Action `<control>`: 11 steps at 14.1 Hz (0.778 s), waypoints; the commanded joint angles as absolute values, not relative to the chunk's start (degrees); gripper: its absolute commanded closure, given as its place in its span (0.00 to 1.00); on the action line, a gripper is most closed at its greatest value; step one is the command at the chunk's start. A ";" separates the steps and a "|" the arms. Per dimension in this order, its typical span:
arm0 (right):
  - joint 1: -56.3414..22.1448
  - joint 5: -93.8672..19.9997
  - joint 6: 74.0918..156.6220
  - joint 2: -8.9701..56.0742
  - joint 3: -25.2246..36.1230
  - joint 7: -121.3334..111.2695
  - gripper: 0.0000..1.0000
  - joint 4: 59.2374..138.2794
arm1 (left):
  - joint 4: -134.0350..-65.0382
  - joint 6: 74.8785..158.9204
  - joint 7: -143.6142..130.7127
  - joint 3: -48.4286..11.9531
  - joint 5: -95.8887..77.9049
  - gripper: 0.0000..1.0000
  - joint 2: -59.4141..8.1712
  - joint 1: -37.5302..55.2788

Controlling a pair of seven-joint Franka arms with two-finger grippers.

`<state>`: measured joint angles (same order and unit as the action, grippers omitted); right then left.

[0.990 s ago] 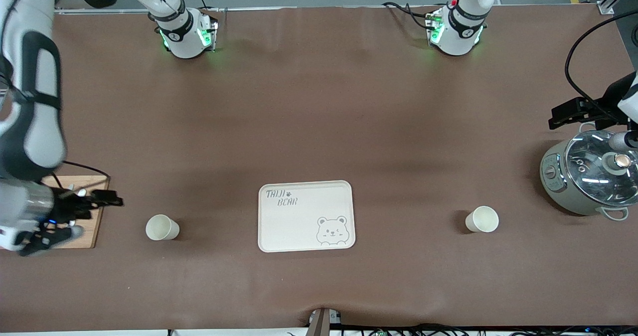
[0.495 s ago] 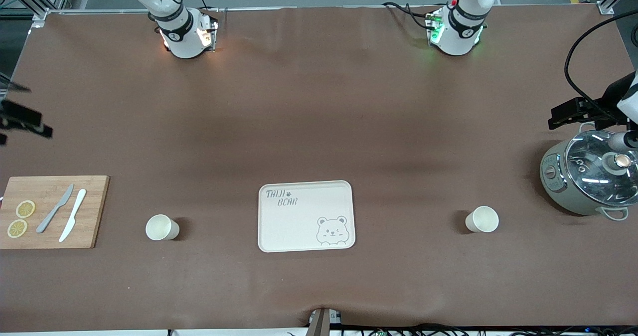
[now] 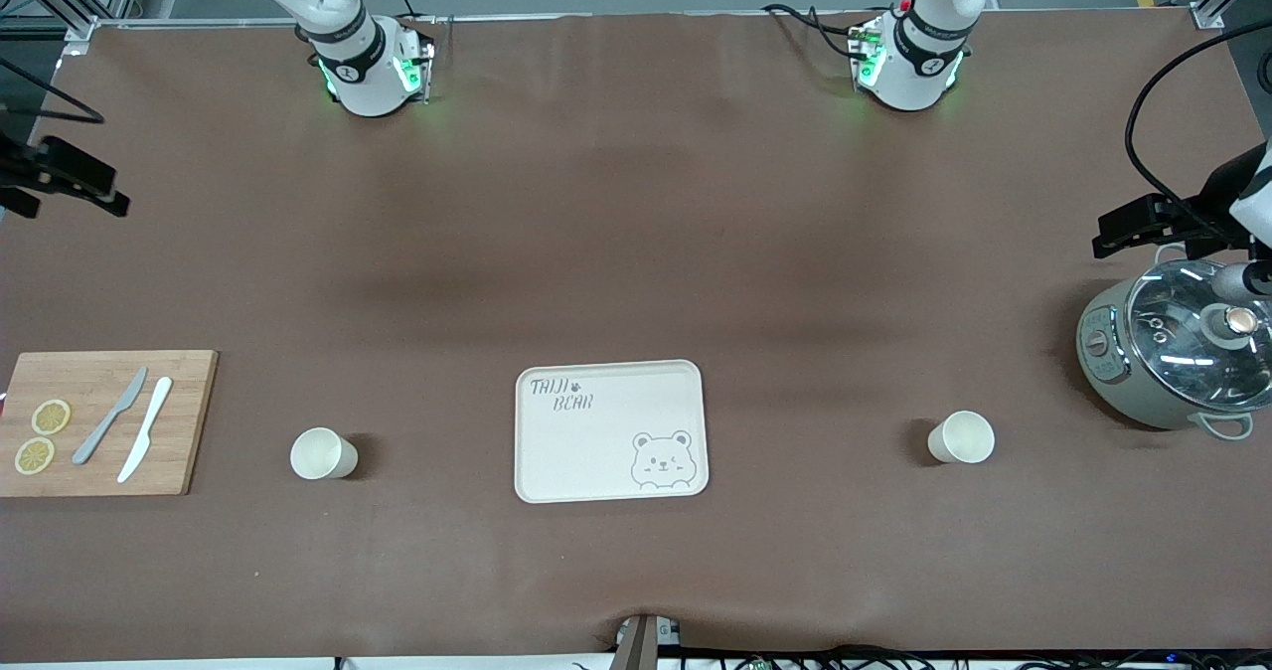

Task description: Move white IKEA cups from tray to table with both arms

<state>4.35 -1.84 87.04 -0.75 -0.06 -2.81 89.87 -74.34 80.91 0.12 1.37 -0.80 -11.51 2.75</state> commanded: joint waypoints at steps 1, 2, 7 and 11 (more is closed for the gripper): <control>4.75 -1.23 88.68 -3.34 -0.26 -2.02 0.00 93.17 | -74.53 80.86 -0.70 0.97 0.17 0.00 -10.90 2.90; 4.75 -1.06 88.68 -3.34 -0.26 -2.02 0.00 93.08 | -74.53 80.86 -0.70 1.05 0.18 0.00 -10.90 2.90; 5.10 -0.88 88.59 -3.34 -0.18 -2.02 0.00 92.90 | -74.53 80.86 -0.70 0.97 0.18 0.00 -10.99 2.90; 5.10 -0.88 88.59 -3.16 -0.26 -2.02 0.00 92.72 | -74.27 84.10 -0.62 0.27 0.17 0.00 -10.99 2.90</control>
